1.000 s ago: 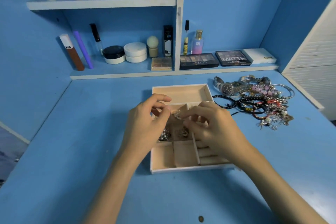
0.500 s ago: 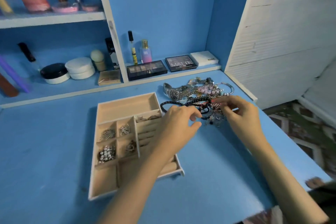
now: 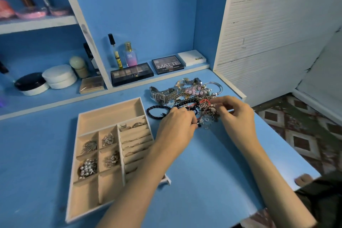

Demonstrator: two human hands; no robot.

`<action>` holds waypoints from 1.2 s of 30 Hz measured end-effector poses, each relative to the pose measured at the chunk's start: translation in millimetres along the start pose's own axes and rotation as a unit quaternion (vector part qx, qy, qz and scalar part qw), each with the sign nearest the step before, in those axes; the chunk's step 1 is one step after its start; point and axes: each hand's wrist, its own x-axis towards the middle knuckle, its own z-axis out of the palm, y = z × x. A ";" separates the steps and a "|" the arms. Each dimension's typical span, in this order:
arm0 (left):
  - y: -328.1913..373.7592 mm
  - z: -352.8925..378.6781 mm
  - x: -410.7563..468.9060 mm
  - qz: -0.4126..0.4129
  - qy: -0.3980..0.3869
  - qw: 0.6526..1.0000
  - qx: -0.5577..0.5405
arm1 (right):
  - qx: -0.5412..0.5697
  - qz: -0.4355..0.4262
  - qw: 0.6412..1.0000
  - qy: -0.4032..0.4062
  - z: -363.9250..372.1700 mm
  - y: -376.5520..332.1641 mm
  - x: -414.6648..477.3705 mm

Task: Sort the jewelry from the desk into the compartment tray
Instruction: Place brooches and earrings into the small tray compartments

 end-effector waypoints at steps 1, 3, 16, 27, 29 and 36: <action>-0.5 1.0 -0.2 0.003 0.001 1.000 -0.001 | 0.002 0.001 1.000 -0.002 -0.1 0.0 0.1; -1.9 2.2 -0.9 0.004 0.002 1.000 -0.013 | 0.007 0.004 1.000 -0.003 -0.5 0.4 -0.5; -7.1 -13.8 -9.5 -0.053 0.050 0.980 -0.184 | -0.092 -0.032 0.995 -0.032 1.8 1.9 -6.3; -4.7 -24.2 -12.1 -0.058 0.106 0.963 -0.239 | -0.267 -0.087 0.953 -0.114 9.8 4.9 -13.4; -4.9 -25.3 -12.5 -0.059 0.108 0.963 -0.239 | -0.279 -0.098 0.947 -0.124 10.5 4.5 -14.3; -6.7 -33.2 -14.6 -0.062 0.128 0.956 -0.255 | -0.291 -0.111 0.943 -0.115 12.1 3.7 -14.8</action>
